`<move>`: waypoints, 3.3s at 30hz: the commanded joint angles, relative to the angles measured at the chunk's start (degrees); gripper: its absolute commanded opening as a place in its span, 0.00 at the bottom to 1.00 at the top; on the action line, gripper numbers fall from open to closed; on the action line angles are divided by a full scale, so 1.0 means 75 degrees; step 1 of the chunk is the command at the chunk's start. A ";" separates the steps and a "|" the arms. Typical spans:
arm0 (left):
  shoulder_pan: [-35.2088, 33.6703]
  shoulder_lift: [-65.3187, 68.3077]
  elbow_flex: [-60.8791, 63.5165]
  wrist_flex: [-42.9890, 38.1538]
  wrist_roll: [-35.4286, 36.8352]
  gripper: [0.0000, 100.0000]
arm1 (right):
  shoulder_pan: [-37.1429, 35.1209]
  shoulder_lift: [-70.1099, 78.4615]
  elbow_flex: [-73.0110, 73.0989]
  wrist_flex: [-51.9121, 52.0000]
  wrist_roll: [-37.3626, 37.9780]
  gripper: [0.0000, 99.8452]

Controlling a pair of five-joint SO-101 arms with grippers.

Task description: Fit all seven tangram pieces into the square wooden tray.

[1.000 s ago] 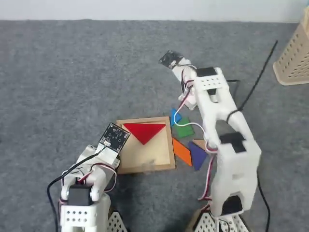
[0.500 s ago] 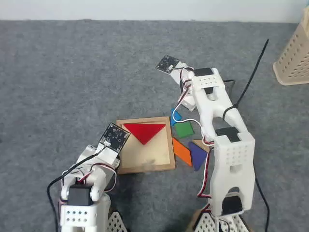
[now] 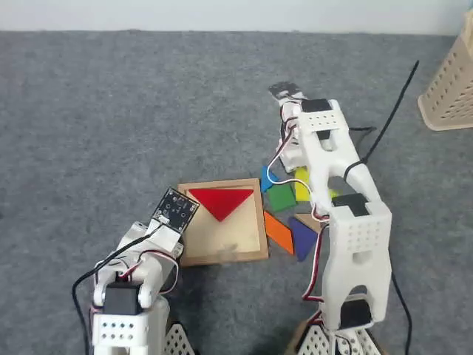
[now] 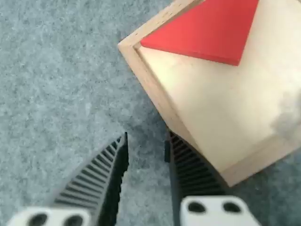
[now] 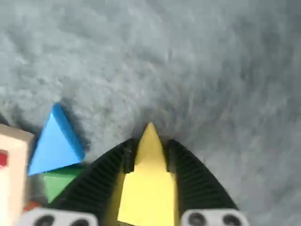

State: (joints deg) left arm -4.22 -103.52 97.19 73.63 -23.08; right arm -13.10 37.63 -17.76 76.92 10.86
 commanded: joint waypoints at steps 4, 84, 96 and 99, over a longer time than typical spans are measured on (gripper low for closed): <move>-0.0047 -0.0164 -0.0088 0.0000 0.0059 0.12 | 0.0041 -0.0252 -0.1219 0.1225 -0.0926 0.16; -0.0047 -0.0164 -0.0088 0.0000 0.0059 0.12 | 0.0334 -0.2772 0.4501 -0.2409 0.0668 0.27; -0.0047 -0.0164 -0.0088 0.0000 0.0059 0.12 | 0.0416 -0.2807 0.4501 -0.2268 0.0610 0.07; -0.0047 -0.0164 -0.0088 0.0000 0.0059 0.12 | 0.0615 -0.2819 0.4501 -0.2280 0.0598 0.02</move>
State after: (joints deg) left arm -4.22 -103.52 97.19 73.63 -23.08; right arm -9.32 16.97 17.14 59.08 16.04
